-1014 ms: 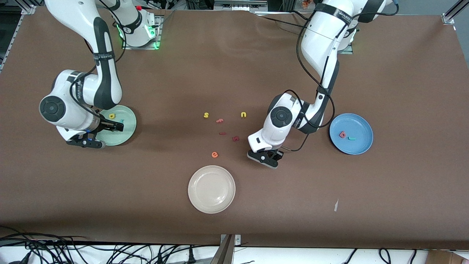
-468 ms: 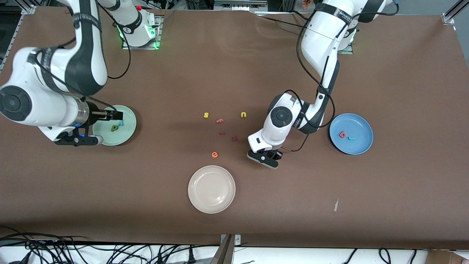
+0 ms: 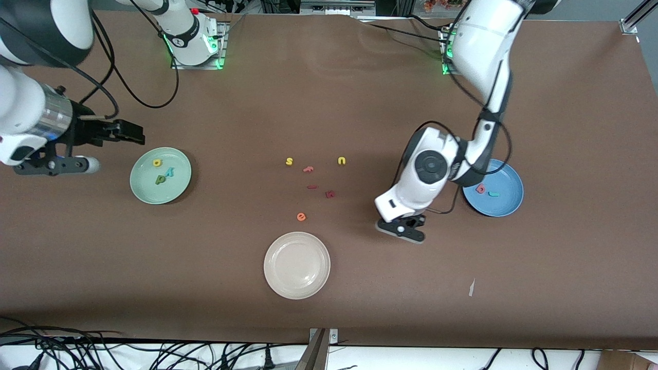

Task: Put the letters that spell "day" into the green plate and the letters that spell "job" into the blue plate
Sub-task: 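Drop the blue o on the blue plate while the right gripper returns to rest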

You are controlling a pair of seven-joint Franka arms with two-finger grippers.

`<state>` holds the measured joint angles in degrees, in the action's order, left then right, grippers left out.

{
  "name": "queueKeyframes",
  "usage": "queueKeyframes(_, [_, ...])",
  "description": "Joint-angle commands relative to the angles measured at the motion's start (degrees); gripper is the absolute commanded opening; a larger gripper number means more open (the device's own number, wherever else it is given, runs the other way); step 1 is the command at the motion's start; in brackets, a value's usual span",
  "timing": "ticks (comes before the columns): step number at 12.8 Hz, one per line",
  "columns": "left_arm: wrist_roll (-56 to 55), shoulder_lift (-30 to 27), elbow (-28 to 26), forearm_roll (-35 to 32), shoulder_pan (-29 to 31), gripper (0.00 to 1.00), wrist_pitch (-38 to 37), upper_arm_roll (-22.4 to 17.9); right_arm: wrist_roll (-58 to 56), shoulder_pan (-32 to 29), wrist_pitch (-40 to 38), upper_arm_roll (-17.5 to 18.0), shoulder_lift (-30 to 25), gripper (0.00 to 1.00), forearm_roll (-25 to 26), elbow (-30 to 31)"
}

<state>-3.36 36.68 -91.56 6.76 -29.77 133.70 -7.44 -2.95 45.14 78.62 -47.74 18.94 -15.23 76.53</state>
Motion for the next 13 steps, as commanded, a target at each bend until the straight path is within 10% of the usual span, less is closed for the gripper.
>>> queueKeyframes(1, [5.0, -12.4, -13.2, -1.8, 5.1, 0.0, -2.5, 0.8, -0.9, -8.0, 1.8, 12.6, -3.5, 1.0, 9.0, 1.3])
queueKeyframes(3, [10.9, -17.9, -19.1, -1.8, 9.4, 0.0, -5.7, 0.7, -0.5, -20.7, 2.4, 29.8, -9.6, 1.0, 17.8, 2.6])
queueKeyframes(8, [15.5, -23.5, -31.7, -3.8, 17.9, 0.04, -6.0, 0.1, 0.2, -41.5, 11.2, 47.6, -21.3, 1.0, 13.8, 19.2])
queueKeyframes(13, [16.5, -22.8, -34.0, -6.8, 21.2, 0.56, -5.2, -0.6, 1.5, -44.1, 15.6, 47.8, -23.9, 1.0, 13.7, 23.1])
